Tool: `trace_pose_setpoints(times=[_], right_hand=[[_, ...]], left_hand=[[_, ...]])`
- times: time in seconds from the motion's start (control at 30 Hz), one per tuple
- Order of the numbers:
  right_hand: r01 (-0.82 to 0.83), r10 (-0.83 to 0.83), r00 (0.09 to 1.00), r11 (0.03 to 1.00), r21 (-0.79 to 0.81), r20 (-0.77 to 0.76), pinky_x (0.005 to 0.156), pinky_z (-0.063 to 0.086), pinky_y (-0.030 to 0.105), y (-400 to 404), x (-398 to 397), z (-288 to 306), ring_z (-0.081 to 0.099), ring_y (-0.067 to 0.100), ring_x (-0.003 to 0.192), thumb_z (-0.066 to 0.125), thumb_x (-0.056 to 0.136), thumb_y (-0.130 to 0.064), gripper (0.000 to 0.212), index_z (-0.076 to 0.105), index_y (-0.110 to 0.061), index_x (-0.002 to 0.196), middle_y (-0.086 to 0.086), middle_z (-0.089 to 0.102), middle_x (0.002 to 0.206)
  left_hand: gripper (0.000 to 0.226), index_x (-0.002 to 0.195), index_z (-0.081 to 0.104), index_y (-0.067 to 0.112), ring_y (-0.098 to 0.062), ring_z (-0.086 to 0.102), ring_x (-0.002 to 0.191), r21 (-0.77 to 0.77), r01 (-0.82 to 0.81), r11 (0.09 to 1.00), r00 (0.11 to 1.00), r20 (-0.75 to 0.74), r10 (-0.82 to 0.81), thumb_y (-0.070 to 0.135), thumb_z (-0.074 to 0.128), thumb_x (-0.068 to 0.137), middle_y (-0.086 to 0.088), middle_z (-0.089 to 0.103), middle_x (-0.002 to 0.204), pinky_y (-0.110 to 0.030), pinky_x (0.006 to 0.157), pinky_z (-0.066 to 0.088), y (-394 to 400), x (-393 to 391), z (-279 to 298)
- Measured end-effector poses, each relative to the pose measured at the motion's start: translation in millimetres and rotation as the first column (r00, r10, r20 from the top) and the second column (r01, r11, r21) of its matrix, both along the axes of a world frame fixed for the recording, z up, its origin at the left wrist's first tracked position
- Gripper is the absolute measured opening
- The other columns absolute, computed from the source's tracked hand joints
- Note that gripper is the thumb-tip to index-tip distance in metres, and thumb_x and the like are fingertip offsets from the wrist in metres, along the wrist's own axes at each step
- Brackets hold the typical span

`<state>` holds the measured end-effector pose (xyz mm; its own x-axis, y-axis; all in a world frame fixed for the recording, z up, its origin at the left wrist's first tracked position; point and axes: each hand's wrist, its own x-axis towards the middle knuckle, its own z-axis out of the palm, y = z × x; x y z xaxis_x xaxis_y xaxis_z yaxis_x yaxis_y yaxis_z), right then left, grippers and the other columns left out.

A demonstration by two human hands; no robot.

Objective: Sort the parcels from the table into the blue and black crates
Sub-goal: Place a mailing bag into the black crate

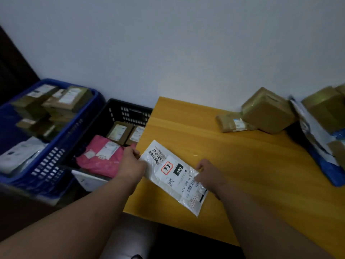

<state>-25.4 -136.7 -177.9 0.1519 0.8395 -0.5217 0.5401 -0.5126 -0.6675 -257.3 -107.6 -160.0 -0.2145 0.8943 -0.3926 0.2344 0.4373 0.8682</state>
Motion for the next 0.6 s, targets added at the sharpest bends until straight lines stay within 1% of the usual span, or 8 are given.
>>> trace_pose_setpoints(times=[0.13, 0.23, 0.3, 0.33, 0.4, 0.43, 0.53, 0.6], right_hand=[[-0.131, 0.125, 0.989, 0.988, 0.084, 0.082, 0.052, 0.036, 0.026, 24.2, -70.0, -6.4, 0.048, 0.016, 0.066, 0.051, 0.083, 0.005, 0.028, 0.047, -0.022, 0.079, 0.000, 0.050, 0.078], [-0.209, 0.199, 0.974, 0.974, 0.092, 0.107, 0.053, 0.037, 0.024, 43.9, -105.0, -8.0, 0.051, 0.016, 0.070, 0.053, 0.084, 0.002, 0.027, 0.051, -0.023, 0.076, -0.004, 0.052, 0.080], [-0.252, 0.240, 0.964, 0.962, 0.104, 0.115, 0.052, 0.037, 0.022, 59.5, -122.9, -8.7, 0.051, 0.012, 0.069, 0.055, 0.085, 0.000, 0.024, 0.055, -0.022, 0.077, -0.004, 0.054, 0.083], [-0.269, 0.256, 0.960, 0.957, 0.111, 0.117, 0.051, 0.038, 0.020, 67.6, -130.8, -9.6, 0.052, 0.011, 0.070, 0.056, 0.084, 0.000, 0.023, 0.057, -0.022, 0.078, -0.004, 0.056, 0.085], [-0.289, 0.275, 0.954, 0.949, 0.126, 0.120, 0.044, 0.036, 0.010, 84.3, -146.0, -12.9, 0.054, 0.007, 0.069, 0.057, 0.084, 0.000, 0.024, 0.059, -0.023, 0.080, 0.000, 0.061, 0.091], [-0.298, 0.282, 0.952, 0.945, 0.137, 0.120, 0.042, 0.035, 0.009, 92.8, -153.3, -15.2, 0.055, 0.007, 0.068, 0.056, 0.084, 0.001, 0.024, 0.060, -0.023, 0.082, 0.003, 0.063, 0.095], [-0.337, 0.319, 0.939, 0.927, 0.165, 0.125, 0.046, 0.038, 0.009, 120.9, -175.8, -26.4, 0.056, 0.012, 0.076, 0.056, 0.083, 0.001, 0.026, 0.065, -0.018, 0.098, 0.006, 0.061, 0.113], [-0.375, 0.357, 0.924, 0.913, 0.159, 0.134, 0.057, 0.043, 0.014, 141.5, -190.4, -32.3, 0.058, 0.015, 0.088, 0.057, 0.085, -0.001, 0.034, 0.064, -0.016, 0.114, 0.005, 0.055, 0.123]], left_hand=[[0.025, 0.084, 0.045, 0.019, -0.025, 0.058, 0.068, 0.000, -0.072, 0.997, 0.990, -0.122, 0.071, -0.007, 0.046, 0.083, -0.010, 0.061, 0.083, -0.037, 0.054, 0.050, 10.5, -69.3, -7.4], [0.021, 0.087, 0.054, 0.016, -0.015, 0.054, 0.067, 0.004, -0.085, 0.996, 0.975, -0.207, 0.084, 0.000, 0.042, 0.090, -0.006, 0.060, 0.081, -0.027, 0.050, 0.042, 15.2, -102.8, -11.4], [0.025, 0.090, 0.058, 0.012, -0.012, 0.054, 0.067, 0.000, -0.115, 0.993, 0.975, -0.190, 0.112, -0.003, 0.039, 0.090, -0.004, 0.060, 0.080, -0.020, 0.045, 0.045, 21.6, -121.1, -14.8], [0.027, 0.091, 0.060, 0.013, -0.013, 0.055, 0.071, -0.006, -0.131, 0.991, 0.973, -0.191, 0.128, -0.004, 0.039, 0.090, -0.002, 0.060, 0.084, -0.019, 0.050, 0.048, 25.7, -130.3, -17.2], [0.030, 0.095, 0.062, 0.019, -0.018, 0.057, 0.084, -0.032, -0.138, 0.990, 0.962, -0.241, 0.127, -0.001, 0.040, 0.091, -0.002, 0.061, 0.097, -0.030, 0.073, 0.053, 36.7, -147.2, -21.7], [0.030, 0.097, 0.063, 0.021, -0.019, 0.057, 0.086, -0.037, -0.138, 0.990, 0.956, -0.268, 0.123, 0.001, 0.042, 0.092, -0.001, 0.060, 0.101, -0.034, 0.078, 0.052, 42.9, -155.1, -24.7], [0.028, 0.113, 0.064, 0.022, -0.016, 0.059, 0.076, -0.033, -0.110, 0.993, 0.942, -0.323, 0.093, 0.010, 0.045, 0.096, 0.002, 0.058, 0.104, -0.034, 0.070, 0.053, 63.3, -175.2, -33.0], [0.031, 0.124, 0.061, 0.022, -0.020, 0.065, 0.082, -0.064, -0.081, 0.995, 0.937, -0.344, 0.055, 0.015, 0.046, 0.097, 0.000, 0.062, 0.108, -0.039, 0.077, 0.057, 79.2, -186.5, -36.7]])
